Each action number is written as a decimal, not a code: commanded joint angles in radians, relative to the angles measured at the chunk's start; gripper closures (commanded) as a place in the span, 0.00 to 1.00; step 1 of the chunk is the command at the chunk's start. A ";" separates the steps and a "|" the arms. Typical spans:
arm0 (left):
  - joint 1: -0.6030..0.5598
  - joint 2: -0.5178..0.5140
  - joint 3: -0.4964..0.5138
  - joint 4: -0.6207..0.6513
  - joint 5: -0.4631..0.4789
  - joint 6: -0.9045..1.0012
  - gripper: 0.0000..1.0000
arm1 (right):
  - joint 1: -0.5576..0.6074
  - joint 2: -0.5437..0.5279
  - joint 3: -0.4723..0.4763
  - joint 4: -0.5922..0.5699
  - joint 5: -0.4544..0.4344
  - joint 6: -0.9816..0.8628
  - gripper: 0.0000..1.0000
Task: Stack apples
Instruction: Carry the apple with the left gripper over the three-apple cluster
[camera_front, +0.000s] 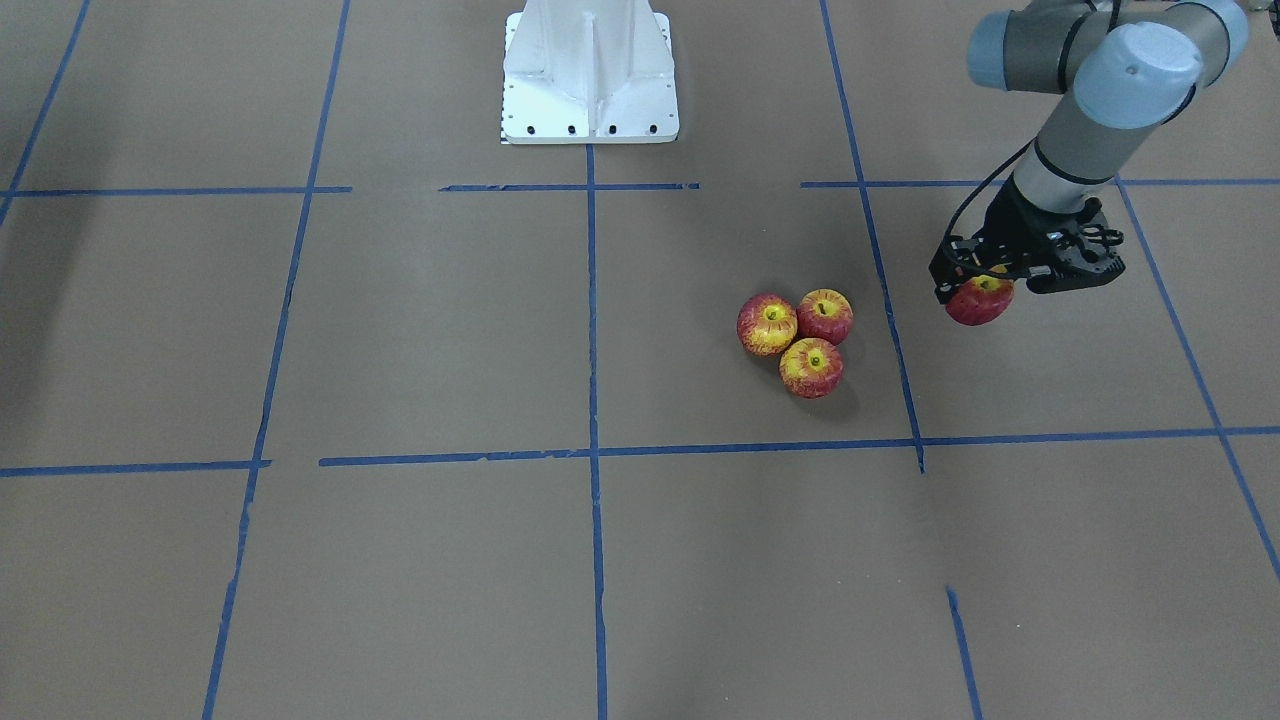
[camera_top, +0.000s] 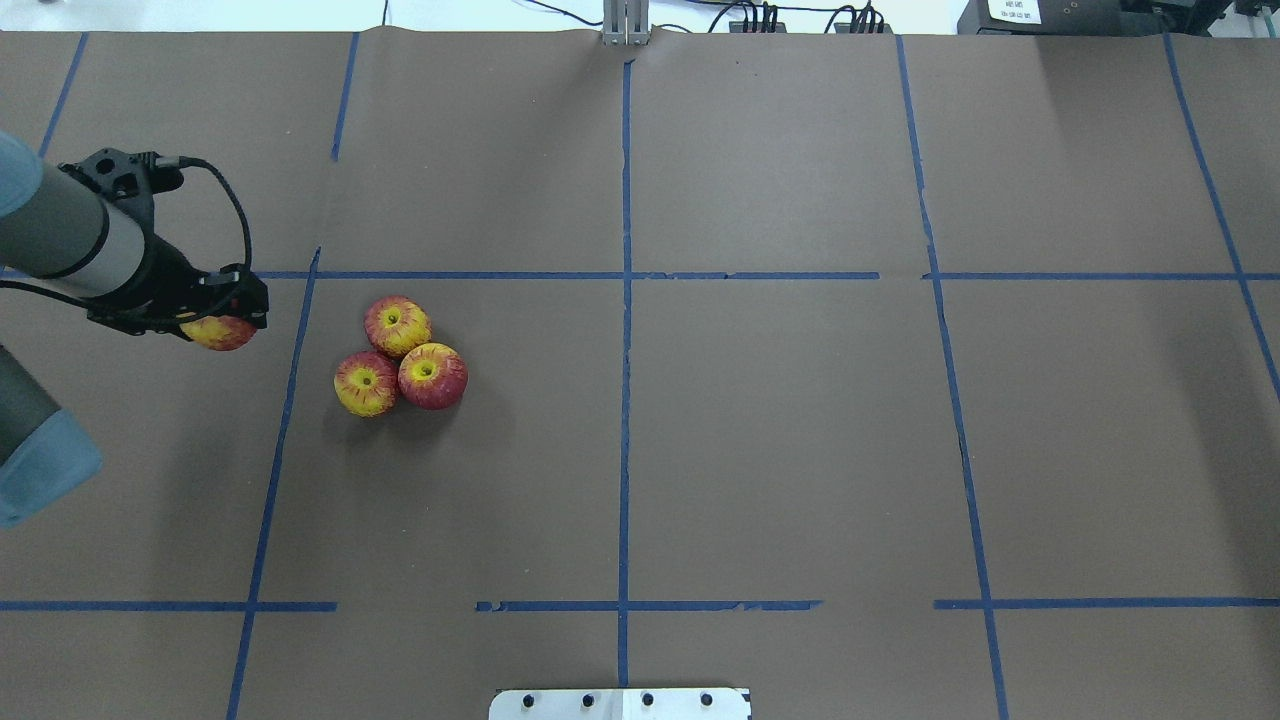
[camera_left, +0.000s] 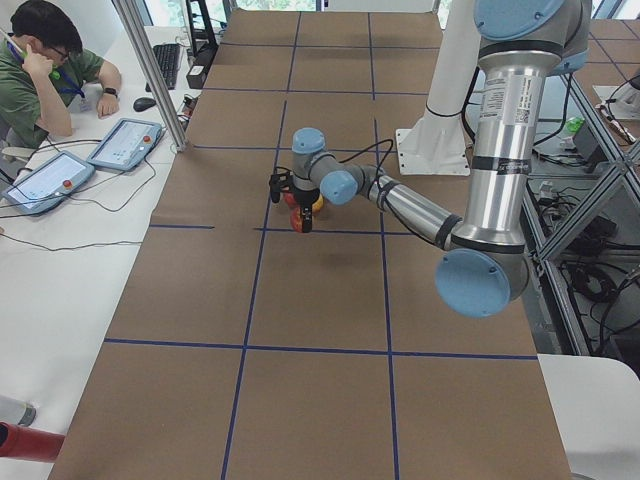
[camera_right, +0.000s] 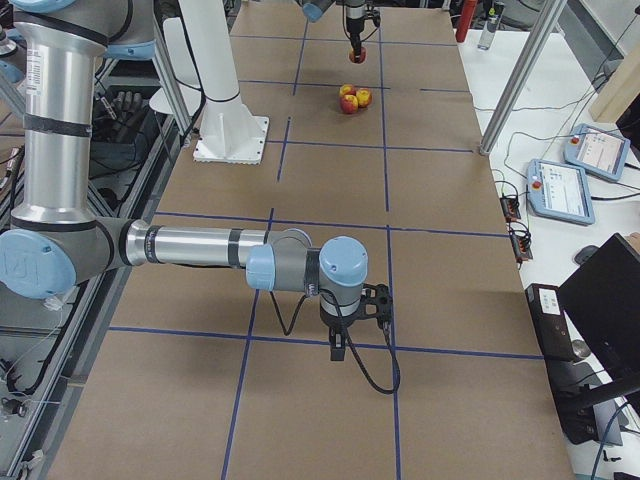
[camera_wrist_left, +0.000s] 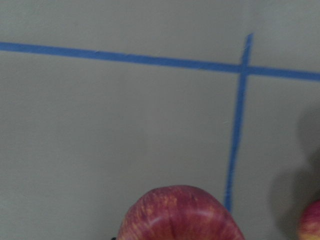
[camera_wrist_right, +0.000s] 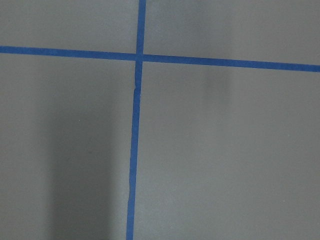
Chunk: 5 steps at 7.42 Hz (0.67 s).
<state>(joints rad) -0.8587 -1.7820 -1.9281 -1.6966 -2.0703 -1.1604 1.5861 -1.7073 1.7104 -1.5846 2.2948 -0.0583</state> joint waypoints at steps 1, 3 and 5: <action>0.021 -0.132 0.050 0.021 -0.002 -0.154 0.81 | 0.000 0.000 0.000 0.000 0.000 0.000 0.00; 0.065 -0.177 0.107 -0.004 -0.001 -0.220 0.82 | 0.000 0.000 0.000 0.000 0.000 0.000 0.00; 0.104 -0.177 0.116 -0.021 0.001 -0.260 0.81 | 0.000 0.000 0.000 0.000 0.000 0.000 0.00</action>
<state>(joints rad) -0.7799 -1.9553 -1.8219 -1.7075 -2.0700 -1.3904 1.5861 -1.7073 1.7104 -1.5846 2.2948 -0.0583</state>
